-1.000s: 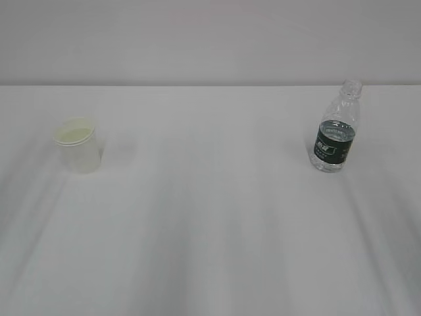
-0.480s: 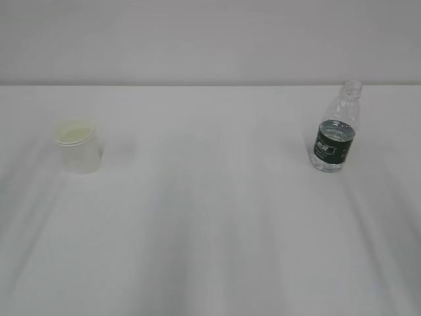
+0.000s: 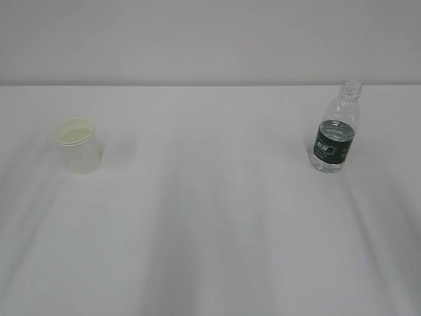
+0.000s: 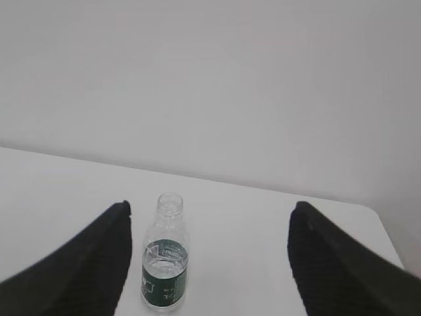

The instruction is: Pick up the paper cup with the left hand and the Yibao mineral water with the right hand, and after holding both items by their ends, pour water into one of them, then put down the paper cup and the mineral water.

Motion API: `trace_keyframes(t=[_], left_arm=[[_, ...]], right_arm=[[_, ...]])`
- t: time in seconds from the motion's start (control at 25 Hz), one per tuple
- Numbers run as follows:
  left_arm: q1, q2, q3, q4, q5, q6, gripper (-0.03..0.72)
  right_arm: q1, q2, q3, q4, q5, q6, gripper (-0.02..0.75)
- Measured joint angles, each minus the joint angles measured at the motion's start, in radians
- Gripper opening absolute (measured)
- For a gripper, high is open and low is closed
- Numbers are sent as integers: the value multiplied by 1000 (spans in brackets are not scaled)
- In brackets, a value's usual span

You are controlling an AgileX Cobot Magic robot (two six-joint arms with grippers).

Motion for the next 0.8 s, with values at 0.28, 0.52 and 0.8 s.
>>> trace_keyframes(t=[0.28,0.52,0.8], left_arm=[[0,-13,-120,0,158,0,541],[0,-13,-183,0,268,0,541],[0,-16,-255,0,421,0,541]], right_arm=[[0,-16,-21,0,48,0,561],[0,-59,-63,0,112,0,561],[0,-95,-85,0,214,0,561]])
